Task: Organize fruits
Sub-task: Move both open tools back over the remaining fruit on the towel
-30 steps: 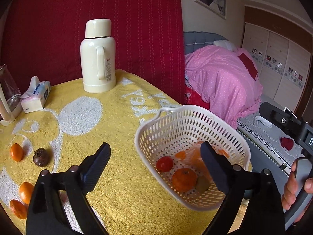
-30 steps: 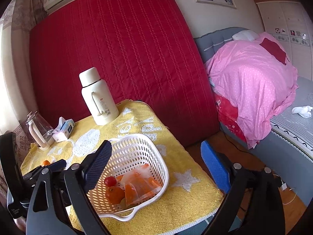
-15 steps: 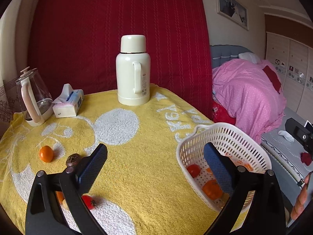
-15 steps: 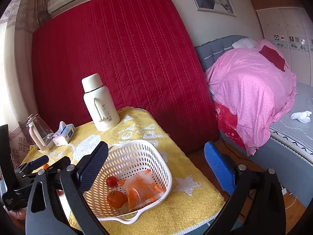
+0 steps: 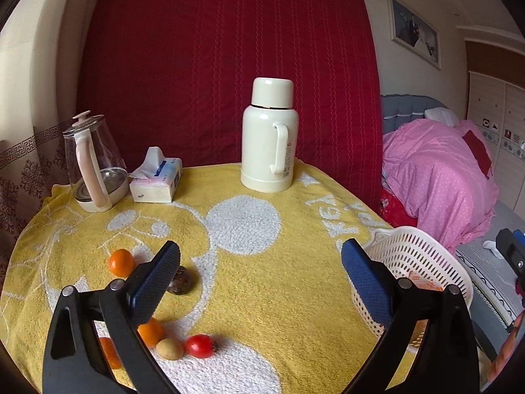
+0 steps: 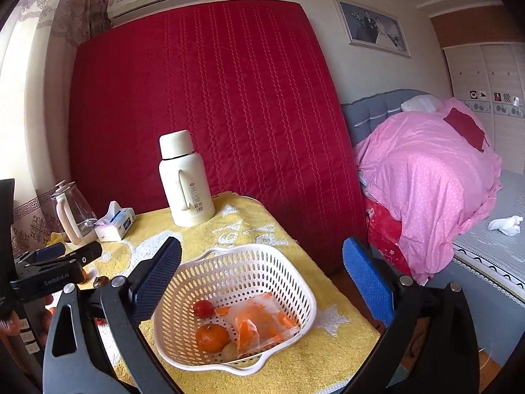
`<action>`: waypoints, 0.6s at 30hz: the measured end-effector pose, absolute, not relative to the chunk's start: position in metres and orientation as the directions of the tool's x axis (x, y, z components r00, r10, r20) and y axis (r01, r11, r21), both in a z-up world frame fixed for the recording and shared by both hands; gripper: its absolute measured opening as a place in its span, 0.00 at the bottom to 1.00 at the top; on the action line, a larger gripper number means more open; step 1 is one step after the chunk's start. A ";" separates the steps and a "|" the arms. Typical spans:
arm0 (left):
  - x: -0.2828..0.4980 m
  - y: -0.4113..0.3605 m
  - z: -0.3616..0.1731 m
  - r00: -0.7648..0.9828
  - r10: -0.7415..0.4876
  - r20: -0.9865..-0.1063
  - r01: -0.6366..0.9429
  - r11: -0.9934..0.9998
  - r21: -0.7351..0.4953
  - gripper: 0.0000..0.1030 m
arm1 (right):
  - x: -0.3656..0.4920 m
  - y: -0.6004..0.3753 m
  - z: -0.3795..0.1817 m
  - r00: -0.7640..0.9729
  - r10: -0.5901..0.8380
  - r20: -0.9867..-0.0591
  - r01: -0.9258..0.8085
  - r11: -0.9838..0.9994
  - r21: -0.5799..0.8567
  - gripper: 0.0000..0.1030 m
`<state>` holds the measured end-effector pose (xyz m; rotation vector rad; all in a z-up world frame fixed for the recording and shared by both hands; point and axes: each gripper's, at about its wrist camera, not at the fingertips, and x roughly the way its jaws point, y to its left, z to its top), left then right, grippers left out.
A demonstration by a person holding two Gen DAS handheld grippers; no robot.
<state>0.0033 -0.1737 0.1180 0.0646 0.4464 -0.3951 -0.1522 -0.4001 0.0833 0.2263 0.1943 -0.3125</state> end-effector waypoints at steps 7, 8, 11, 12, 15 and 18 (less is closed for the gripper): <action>0.022 -0.123 0.130 0.872 -0.272 -0.407 0.285 0.958 -0.030 0.95 | -0.144 -0.374 0.088 0.949 -0.235 -0.211 0.276 0.941 0.196 0.97; 0.026 -0.116 0.132 0.876 -0.261 -0.406 0.270 0.962 -0.035 0.95 | -0.143 -0.371 0.089 0.951 -0.229 -0.207 0.270 0.942 0.199 0.97; 0.037 -0.093 0.134 0.881 -0.236 -0.410 0.239 0.970 -0.044 0.95 | -0.138 -0.362 0.091 0.956 -0.211 -0.203 0.252 0.946 0.205 0.97; 0.041 -0.086 0.134 0.882 -0.229 -0.411 0.231 0.972 -0.045 0.95 | -0.135 -0.358 0.092 0.957 -0.204 -0.206 0.246 0.948 0.201 0.97; 0.055 -0.069 0.131 0.879 -0.214 -0.427 0.218 0.975 -0.040 0.95 | -0.129 -0.347 0.095 0.960 -0.185 -0.209 0.225 0.957 0.185 0.97; 0.070 -0.054 0.127 0.871 -0.201 -0.448 0.205 0.978 -0.041 0.95 | -0.123 -0.337 0.098 0.963 -0.168 -0.209 0.206 0.962 0.177 0.97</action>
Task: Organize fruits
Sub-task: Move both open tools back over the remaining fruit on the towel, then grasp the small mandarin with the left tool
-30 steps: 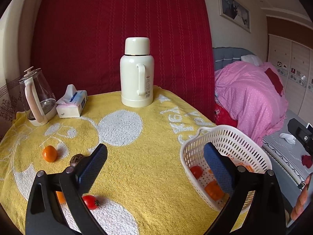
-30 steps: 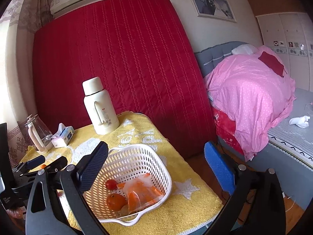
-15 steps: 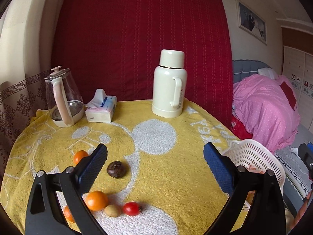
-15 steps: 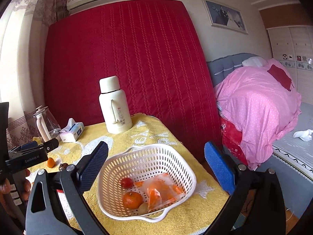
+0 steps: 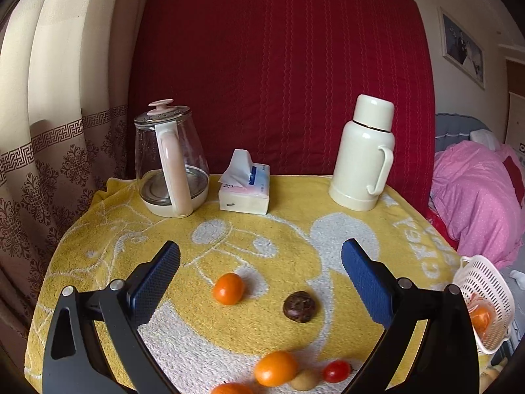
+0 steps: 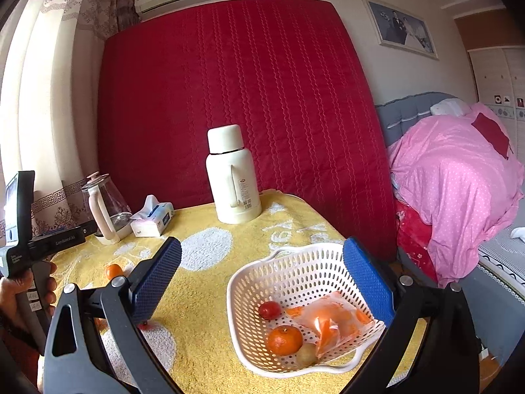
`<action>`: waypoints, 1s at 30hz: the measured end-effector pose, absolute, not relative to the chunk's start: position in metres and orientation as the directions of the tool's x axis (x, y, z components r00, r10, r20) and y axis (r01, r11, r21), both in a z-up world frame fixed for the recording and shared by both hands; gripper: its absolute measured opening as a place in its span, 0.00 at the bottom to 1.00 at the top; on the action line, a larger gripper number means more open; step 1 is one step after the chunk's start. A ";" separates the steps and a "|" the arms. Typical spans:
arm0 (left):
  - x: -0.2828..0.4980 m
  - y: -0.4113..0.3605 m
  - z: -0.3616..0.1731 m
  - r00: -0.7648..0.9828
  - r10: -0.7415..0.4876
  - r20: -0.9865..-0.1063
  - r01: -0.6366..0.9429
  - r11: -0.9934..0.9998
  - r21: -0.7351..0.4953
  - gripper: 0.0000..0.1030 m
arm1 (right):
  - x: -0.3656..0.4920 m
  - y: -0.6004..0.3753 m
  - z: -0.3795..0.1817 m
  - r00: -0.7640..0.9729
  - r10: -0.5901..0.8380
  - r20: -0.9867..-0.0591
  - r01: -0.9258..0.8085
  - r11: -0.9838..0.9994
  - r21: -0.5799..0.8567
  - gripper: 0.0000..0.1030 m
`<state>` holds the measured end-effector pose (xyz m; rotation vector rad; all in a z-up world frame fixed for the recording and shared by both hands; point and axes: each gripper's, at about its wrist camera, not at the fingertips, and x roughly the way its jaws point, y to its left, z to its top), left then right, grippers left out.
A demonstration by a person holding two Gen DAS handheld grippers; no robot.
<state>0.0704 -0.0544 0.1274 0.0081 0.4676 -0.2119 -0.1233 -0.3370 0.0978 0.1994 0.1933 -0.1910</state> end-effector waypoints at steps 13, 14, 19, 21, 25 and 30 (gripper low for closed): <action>0.145 -0.028 0.077 0.742 -0.262 -0.617 0.270 0.959 -0.083 0.95 | -0.100 -0.298 0.096 0.963 -0.092 -0.252 0.129 0.983 0.134 0.97; 0.150 -0.028 0.071 0.734 -0.256 -0.629 0.269 0.960 -0.076 0.95 | -0.098 -0.295 0.095 0.963 -0.086 -0.257 0.123 0.984 0.130 0.97; 0.167 -0.025 0.040 0.666 -0.249 -0.703 0.254 0.962 -0.100 0.67 | -0.089 -0.283 0.090 0.958 -0.056 -0.283 0.092 0.989 0.116 0.97; 0.169 -0.028 0.030 0.649 -0.239 -0.722 0.259 0.962 -0.086 0.60 | -0.086 -0.280 0.087 0.956 -0.045 -0.291 0.082 0.990 0.116 0.97; 0.171 -0.026 0.025 0.638 -0.236 -0.733 0.256 0.963 -0.087 0.54 | -0.081 -0.275 0.083 0.951 -0.027 -0.308 0.064 0.992 0.113 0.97; 0.172 -0.025 0.023 0.633 -0.236 -0.737 0.260 0.962 -0.085 0.48 | -0.076 -0.270 0.080 0.946 -0.008 -0.323 0.045 0.993 0.109 0.97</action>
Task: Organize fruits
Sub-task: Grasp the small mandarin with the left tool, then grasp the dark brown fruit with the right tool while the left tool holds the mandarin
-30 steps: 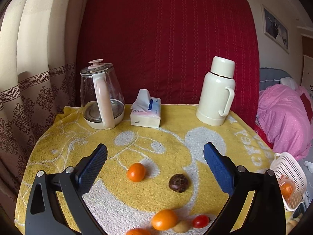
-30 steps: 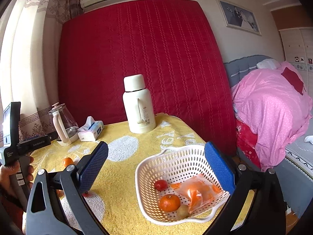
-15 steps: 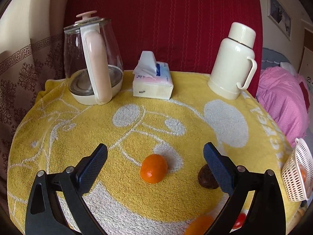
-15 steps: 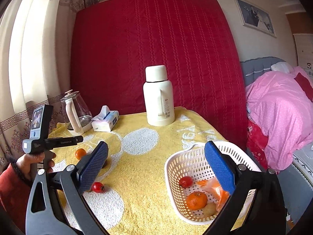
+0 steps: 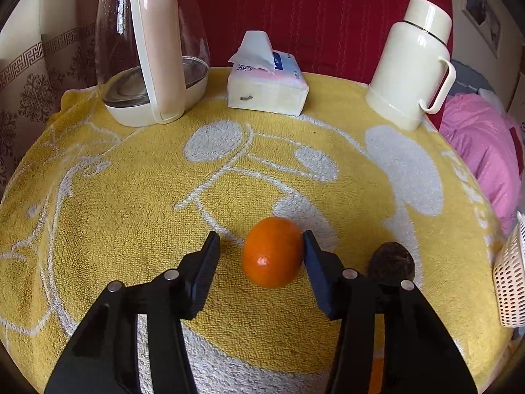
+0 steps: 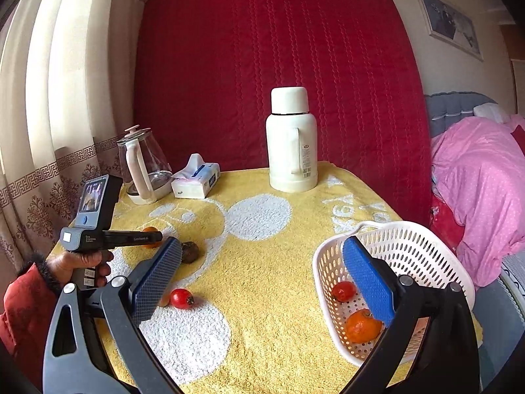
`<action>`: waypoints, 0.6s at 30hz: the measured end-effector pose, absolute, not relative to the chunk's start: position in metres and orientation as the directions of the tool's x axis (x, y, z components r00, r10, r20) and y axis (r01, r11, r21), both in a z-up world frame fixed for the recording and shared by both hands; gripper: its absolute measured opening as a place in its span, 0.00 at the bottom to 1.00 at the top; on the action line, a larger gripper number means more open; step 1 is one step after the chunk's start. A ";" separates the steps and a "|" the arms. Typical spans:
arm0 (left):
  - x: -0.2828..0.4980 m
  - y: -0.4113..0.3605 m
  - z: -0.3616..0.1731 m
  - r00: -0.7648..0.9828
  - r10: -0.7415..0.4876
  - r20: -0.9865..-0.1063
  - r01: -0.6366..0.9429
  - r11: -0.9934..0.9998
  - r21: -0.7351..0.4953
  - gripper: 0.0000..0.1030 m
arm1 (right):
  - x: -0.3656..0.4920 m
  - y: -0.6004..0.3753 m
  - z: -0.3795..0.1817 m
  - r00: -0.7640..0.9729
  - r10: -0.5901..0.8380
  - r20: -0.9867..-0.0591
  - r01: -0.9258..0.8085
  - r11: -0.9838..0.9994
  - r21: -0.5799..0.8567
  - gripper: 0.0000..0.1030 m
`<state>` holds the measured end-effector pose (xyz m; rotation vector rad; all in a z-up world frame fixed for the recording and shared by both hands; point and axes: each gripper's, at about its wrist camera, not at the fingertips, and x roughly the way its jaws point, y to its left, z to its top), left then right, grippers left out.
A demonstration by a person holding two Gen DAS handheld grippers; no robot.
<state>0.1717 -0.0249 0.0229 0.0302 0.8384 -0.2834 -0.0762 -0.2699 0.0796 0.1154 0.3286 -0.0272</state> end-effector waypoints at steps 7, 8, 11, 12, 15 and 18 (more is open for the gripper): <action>0.168 -0.023 0.022 0.644 -0.240 -0.727 0.268 0.960 -0.079 0.34 | -0.069 -0.265 0.077 0.935 0.027 -0.353 0.018 0.992 0.123 0.97; 0.168 -0.022 0.023 0.643 -0.242 -0.726 0.268 0.960 -0.083 0.34 | -0.067 -0.264 0.077 0.934 0.030 -0.356 0.016 0.992 0.125 0.97; 0.165 -0.017 0.027 0.650 -0.247 -0.718 0.257 0.961 -0.098 0.34 | -0.063 -0.261 0.077 0.932 0.038 -0.360 0.008 0.992 0.125 0.97; 0.164 -0.015 0.030 0.656 -0.248 -0.713 0.251 0.962 -0.104 0.34 | -0.061 -0.259 0.078 0.932 0.042 -0.361 0.004 0.992 0.124 0.97; 0.158 -0.006 0.044 0.682 -0.256 -0.684 0.237 0.964 -0.125 0.34 | -0.054 -0.254 0.079 0.929 0.061 -0.366 -0.014 0.992 0.129 0.97; 0.147 0.001 0.063 0.719 -0.261 -0.644 0.227 0.964 -0.138 0.34 | -0.044 -0.247 0.080 0.924 0.082 -0.373 -0.032 0.990 0.137 0.97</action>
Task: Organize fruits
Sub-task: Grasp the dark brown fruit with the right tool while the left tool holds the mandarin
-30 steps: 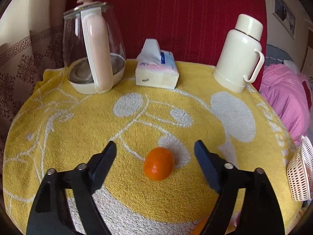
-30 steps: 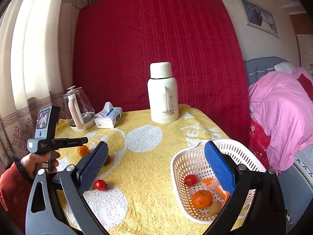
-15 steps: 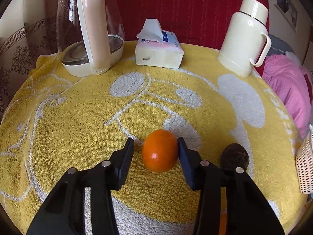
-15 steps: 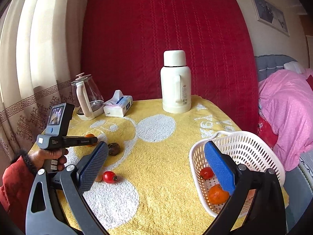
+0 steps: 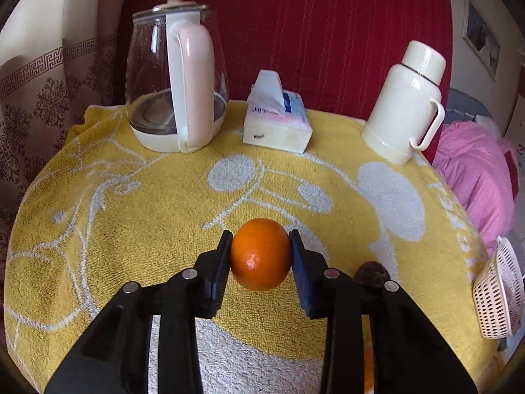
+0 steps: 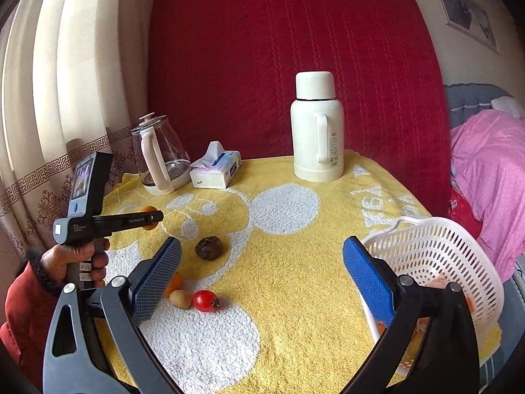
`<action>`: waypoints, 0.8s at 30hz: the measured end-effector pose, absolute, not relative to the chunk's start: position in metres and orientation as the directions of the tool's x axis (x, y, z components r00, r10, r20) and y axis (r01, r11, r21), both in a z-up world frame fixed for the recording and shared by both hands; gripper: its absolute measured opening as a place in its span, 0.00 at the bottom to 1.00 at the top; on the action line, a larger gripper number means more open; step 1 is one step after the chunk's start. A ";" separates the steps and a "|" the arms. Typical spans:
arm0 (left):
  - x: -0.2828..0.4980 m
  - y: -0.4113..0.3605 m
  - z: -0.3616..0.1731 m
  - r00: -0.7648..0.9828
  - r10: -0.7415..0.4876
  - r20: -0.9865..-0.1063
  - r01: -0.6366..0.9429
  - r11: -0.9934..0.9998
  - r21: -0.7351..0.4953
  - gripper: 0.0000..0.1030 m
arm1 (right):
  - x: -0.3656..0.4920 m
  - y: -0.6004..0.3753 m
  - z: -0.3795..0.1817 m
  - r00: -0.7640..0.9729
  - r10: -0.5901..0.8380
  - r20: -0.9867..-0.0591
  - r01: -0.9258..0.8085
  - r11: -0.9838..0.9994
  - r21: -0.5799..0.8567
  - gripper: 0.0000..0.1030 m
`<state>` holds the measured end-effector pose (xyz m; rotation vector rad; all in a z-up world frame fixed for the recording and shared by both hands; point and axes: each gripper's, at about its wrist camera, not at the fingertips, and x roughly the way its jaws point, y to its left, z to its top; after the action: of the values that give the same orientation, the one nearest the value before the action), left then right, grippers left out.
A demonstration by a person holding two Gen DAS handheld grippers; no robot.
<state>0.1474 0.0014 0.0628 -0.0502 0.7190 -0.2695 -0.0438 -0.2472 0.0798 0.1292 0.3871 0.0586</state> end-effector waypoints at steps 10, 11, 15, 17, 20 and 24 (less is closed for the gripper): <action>0.116 0.018 0.112 0.819 -0.218 -0.531 0.173 0.976 -0.135 0.34 | 0.008 -0.211 0.076 0.891 0.174 -0.420 -0.116 0.980 0.162 0.97; 0.113 0.020 0.116 0.826 -0.219 -0.519 0.170 0.975 -0.141 0.34 | 0.014 -0.207 0.074 0.885 0.183 -0.428 -0.124 0.979 0.163 0.97; 0.102 0.029 0.132 0.855 -0.206 -0.477 0.151 0.977 -0.152 0.34 | 0.041 -0.190 0.065 0.852 0.212 -0.478 -0.156 0.976 0.154 0.96; 0.097 0.033 0.138 0.866 -0.198 -0.459 0.142 0.978 -0.154 0.34 | 0.057 -0.183 0.057 0.823 0.231 -0.519 -0.167 0.972 0.167 0.86; 0.092 0.038 0.146 0.879 -0.192 -0.436 0.134 0.978 -0.161 0.34 | 0.079 -0.176 0.044 0.780 0.248 -0.575 -0.172 0.968 0.184 0.71; 0.087 0.041 0.150 0.889 -0.189 -0.417 0.134 0.978 -0.159 0.34 | 0.104 -0.169 0.031 0.738 0.245 -0.629 -0.164 0.969 0.185 0.62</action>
<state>0.0871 0.0414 0.1501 -0.1270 0.4454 -0.1684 0.1041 -0.1687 0.0306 0.1203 0.7063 0.2254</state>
